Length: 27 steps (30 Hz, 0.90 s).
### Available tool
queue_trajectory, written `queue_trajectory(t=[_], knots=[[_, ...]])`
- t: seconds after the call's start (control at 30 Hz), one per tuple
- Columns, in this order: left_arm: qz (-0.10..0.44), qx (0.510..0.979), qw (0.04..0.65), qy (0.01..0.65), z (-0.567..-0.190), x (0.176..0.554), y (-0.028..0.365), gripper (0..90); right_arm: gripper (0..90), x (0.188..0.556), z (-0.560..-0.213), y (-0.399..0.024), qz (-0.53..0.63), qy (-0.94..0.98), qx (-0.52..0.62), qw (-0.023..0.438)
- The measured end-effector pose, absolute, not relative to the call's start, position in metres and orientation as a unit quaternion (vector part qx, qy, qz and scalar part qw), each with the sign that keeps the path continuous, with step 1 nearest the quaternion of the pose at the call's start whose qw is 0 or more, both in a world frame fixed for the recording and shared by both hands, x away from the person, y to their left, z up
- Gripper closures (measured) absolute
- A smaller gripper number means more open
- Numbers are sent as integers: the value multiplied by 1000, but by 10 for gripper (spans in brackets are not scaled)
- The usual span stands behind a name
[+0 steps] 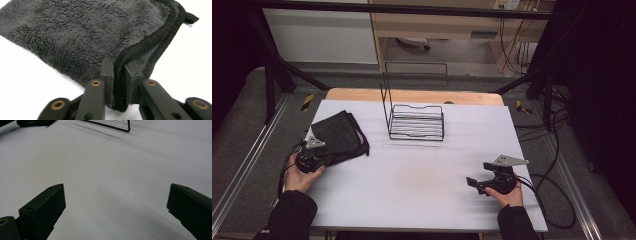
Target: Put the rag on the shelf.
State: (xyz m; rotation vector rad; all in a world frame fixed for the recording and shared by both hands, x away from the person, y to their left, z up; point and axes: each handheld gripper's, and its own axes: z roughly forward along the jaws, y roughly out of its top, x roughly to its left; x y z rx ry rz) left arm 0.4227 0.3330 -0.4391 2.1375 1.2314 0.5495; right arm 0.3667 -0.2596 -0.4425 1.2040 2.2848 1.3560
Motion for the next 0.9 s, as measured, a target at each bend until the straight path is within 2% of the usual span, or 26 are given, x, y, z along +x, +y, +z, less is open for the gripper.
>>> queue_trajectory(t=[0.2,0.7,0.9], knots=[[195,813,306,455,-434,421,333,848,24,367,-442,-260,462,778,410,110],[193,830,308,423,-417,404,316,854,25,366,-442,-260,465,777,410,109],[173,832,305,429,-417,396,308,854,26,366,-441,-260,466,777,409,109]])
